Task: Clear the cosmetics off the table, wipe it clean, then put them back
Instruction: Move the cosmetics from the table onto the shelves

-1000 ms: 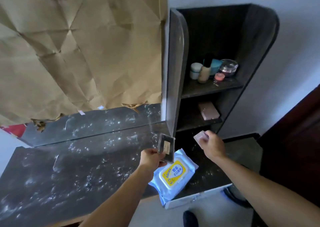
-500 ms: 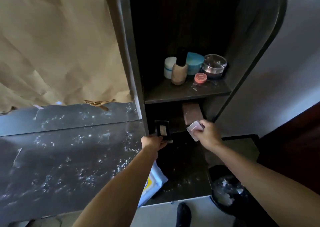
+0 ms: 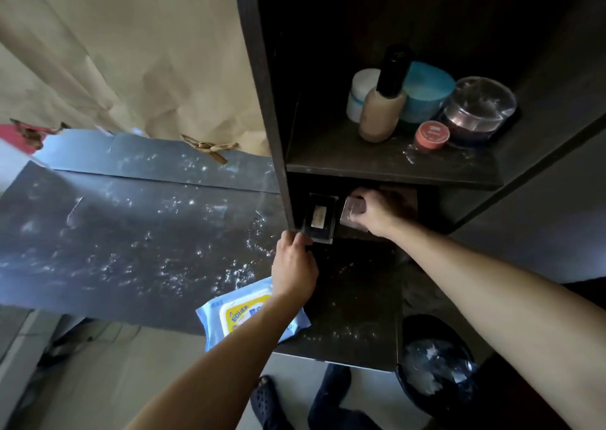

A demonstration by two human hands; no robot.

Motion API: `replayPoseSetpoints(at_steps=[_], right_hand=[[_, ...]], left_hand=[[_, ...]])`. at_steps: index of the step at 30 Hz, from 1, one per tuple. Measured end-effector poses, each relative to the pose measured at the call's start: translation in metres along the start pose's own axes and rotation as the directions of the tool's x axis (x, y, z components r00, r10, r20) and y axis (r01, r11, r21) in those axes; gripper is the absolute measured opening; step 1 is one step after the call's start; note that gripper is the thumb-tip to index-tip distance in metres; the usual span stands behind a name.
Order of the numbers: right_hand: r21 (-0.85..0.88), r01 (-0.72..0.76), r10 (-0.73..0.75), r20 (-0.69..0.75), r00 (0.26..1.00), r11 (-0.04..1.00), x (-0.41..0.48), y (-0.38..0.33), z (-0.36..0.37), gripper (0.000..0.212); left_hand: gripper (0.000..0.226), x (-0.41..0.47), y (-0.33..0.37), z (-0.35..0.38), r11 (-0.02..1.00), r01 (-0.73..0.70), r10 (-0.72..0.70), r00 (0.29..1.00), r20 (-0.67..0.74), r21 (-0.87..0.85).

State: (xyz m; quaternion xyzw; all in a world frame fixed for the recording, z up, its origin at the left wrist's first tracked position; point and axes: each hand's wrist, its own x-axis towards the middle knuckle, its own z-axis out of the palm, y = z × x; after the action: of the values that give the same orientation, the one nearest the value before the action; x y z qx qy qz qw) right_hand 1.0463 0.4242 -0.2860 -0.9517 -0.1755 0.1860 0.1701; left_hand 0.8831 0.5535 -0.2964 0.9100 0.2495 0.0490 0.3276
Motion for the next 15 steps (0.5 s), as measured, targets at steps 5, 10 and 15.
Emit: replayPoseSetpoints(at_steps=[5,10,15], right_hand=[[-0.128,0.153,-0.17,-0.129,0.977,0.98,-0.015,0.009,-0.001,0.043],[-0.277,0.251,-0.28,-0.068,0.958,0.927,-0.031,0.021,0.006,0.035],[-0.244,0.257,-0.277,-0.047,0.96,0.935,-0.01,0.019,0.005,0.036]], left_hand=[[0.036,0.002,-0.002,0.001,0.848,-0.397,0.354,0.917,0.183,0.351],[0.036,0.008,-0.006,0.003,0.725,-0.537,0.442,0.843,0.307,0.431],[0.054,0.016,0.0,0.0,0.756,-0.506,0.364,0.852,0.375,0.415]])
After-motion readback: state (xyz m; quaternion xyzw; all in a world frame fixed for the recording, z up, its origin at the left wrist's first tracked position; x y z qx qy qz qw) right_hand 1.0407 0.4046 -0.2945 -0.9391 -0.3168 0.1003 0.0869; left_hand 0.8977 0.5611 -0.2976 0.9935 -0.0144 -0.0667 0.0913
